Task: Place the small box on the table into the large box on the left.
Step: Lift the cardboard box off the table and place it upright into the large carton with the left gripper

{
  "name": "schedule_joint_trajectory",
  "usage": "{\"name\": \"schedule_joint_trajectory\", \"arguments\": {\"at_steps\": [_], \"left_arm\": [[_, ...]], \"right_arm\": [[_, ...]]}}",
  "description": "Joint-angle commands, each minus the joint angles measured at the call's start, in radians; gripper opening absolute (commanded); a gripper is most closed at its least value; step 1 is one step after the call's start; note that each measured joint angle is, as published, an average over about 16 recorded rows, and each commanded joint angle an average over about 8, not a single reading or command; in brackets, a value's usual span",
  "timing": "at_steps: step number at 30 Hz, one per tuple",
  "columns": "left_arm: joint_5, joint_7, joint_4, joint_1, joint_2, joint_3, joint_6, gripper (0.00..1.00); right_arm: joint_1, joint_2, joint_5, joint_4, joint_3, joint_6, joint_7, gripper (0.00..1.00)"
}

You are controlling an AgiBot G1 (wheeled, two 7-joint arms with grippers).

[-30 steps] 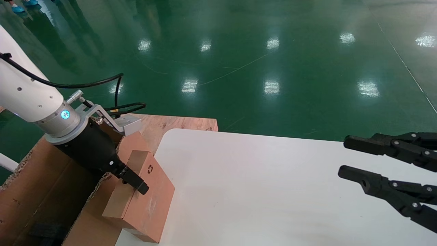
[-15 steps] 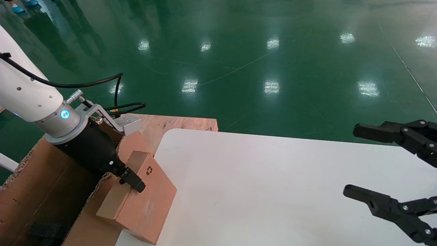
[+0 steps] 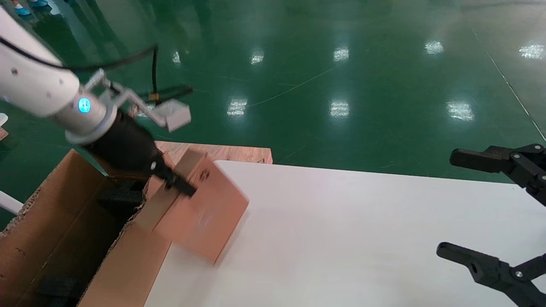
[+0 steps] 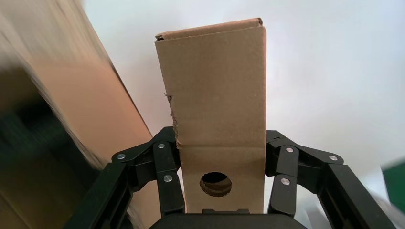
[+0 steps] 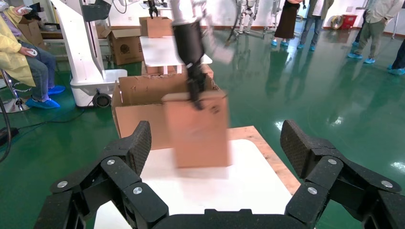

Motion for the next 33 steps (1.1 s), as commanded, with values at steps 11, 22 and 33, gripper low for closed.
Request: {"name": "schedule_joint_trajectory", "arguments": {"at_steps": [11, 22, 33], "left_arm": [[0.153, 0.105, 0.128, -0.229, 0.053, -0.045, -0.040, 0.00], [0.360, 0.115, 0.039, -0.493, -0.077, 0.020, 0.105, 0.00], [0.329, -0.030, -0.042, -0.537, -0.253, 0.273, 0.115, 0.00]], "right_arm": [[0.000, 0.000, 0.000, 0.000, 0.000, 0.000, 0.000, 1.00], [0.000, 0.000, 0.000, 0.000, 0.000, 0.000, 0.000, 1.00], [0.000, 0.000, 0.000, 0.000, 0.000, 0.000, 0.000, 1.00]]}}
